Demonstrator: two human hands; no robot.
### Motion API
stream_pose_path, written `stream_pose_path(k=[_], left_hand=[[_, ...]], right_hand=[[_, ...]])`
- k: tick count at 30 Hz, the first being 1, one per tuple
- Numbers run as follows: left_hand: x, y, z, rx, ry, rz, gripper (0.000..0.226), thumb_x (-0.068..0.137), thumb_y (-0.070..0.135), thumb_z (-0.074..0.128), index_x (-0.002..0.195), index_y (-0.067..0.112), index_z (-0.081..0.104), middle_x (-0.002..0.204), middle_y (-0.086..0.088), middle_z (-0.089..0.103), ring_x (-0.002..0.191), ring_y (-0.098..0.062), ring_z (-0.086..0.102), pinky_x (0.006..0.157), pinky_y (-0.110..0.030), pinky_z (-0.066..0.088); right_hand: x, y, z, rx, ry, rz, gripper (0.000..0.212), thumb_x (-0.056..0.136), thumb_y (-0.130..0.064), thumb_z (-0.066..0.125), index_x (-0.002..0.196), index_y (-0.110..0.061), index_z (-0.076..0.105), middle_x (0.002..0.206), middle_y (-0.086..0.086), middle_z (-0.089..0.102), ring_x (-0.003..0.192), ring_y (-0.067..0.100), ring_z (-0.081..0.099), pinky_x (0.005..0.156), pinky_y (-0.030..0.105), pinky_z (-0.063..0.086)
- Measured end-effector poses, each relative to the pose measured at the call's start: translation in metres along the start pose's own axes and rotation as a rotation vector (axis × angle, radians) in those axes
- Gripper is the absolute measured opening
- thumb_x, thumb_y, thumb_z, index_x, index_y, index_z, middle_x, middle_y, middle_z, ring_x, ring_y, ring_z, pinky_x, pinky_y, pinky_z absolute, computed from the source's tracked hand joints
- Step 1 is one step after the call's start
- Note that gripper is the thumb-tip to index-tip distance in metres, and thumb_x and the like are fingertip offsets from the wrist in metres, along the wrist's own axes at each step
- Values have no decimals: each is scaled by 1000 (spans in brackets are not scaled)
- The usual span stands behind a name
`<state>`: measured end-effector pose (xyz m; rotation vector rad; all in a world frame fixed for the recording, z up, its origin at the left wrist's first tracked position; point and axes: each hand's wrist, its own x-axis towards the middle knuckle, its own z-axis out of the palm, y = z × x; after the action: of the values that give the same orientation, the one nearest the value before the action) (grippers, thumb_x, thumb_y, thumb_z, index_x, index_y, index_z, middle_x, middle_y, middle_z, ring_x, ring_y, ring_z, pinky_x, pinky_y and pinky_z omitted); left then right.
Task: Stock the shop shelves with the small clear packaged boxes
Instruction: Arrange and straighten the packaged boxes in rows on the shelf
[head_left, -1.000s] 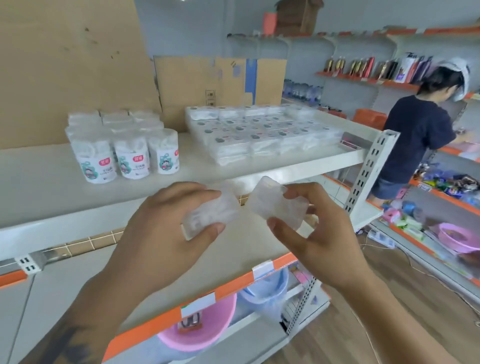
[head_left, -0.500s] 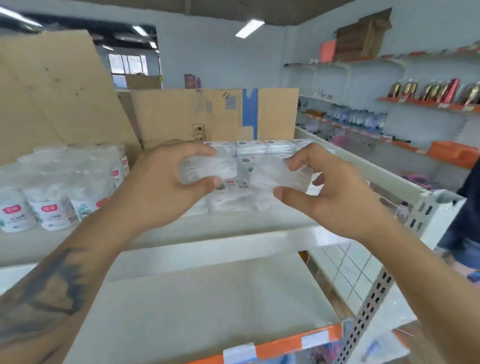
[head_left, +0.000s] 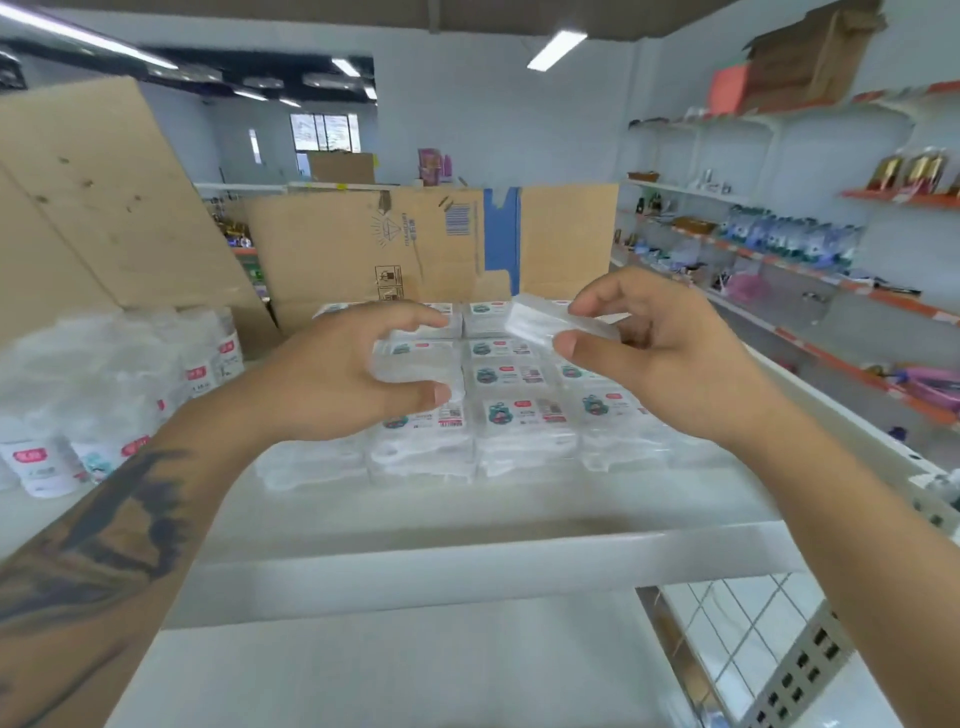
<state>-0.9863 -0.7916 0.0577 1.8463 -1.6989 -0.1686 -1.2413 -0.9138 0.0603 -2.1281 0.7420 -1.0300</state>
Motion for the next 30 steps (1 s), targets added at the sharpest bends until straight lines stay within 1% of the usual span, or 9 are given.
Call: stream_pose_path(k=[1, 3, 4, 7, 12, 17, 23, 27, 30], left_hand=[[1, 7, -1, -39, 42, 46, 56, 78, 47, 83, 127, 53, 58, 127, 35, 58, 117, 19, 49, 95, -16, 46], [2, 22, -1, -158, 108, 133, 53, 80, 38, 84, 127, 47, 61, 121, 36, 60, 110, 29, 47, 71, -5, 49], [3, 28, 0, -212, 124, 171, 50, 81, 34, 83, 126, 42, 63, 121, 32, 64, 110, 28, 50, 72, -6, 51], [5, 41, 3, -279, 143, 246, 40, 84, 31, 81, 123, 31, 70, 116, 18, 73, 112, 5, 65, 103, -24, 50], [15, 38, 10, -511, 126, 239, 35, 80, 30, 81, 112, 19, 72, 103, -1, 78, 98, -25, 74, 98, -44, 58], [21, 41, 19, -624, 98, 226, 35, 81, 28, 77, 112, 13, 72, 101, -7, 79, 98, -28, 74, 99, -48, 55], [22, 51, 28, -796, 126, 140, 46, 74, 30, 77, 113, 6, 70, 97, -10, 79, 89, -23, 74, 97, -47, 55], [18, 58, 32, -842, 101, 122, 45, 73, 28, 79, 110, 3, 69, 98, -12, 79, 95, -29, 76, 101, -52, 55], [15, 59, 36, -754, 114, 163, 37, 75, 27, 88, 104, 14, 70, 90, -7, 79, 90, -23, 75, 97, -50, 56]], right_hand=[[2, -4, -2, 46, -14, 18, 21, 86, -31, 79, 100, -20, 67, 102, -7, 72, 62, 14, 61, 54, 34, 49], [4, -12, -6, 138, -63, 49, 26, 88, -29, 76, 103, -9, 69, 101, 6, 75, 80, 24, 70, 76, 46, 58], [5, -15, -8, 192, -92, 64, 32, 86, -30, 75, 103, -4, 68, 101, 11, 75, 84, 27, 71, 83, 49, 58], [5, -20, -13, 341, -159, 118, 52, 81, -36, 71, 108, 8, 63, 100, 22, 74, 83, 37, 71, 81, 51, 55], [0, -18, -12, 454, -173, 183, 52, 88, -41, 63, 115, 4, 67, 109, 33, 69, 75, 37, 68, 73, 44, 52], [-2, -11, -11, 558, -226, 226, 65, 89, -56, 58, 129, -4, 65, 104, 24, 70, 72, 30, 63, 69, 40, 49], [-7, -1, -5, 717, -133, 152, 54, 82, -14, 73, 131, 3, 58, 109, 16, 71, 76, 25, 67, 68, 33, 57], [-3, -7, -5, 881, -33, 171, 45, 83, -14, 72, 124, -7, 58, 115, 19, 72, 85, 34, 73, 80, 45, 61], [-1, -10, -5, 913, 13, 146, 33, 85, -17, 71, 114, -13, 56, 108, 16, 73, 81, 32, 72, 73, 43, 62]])
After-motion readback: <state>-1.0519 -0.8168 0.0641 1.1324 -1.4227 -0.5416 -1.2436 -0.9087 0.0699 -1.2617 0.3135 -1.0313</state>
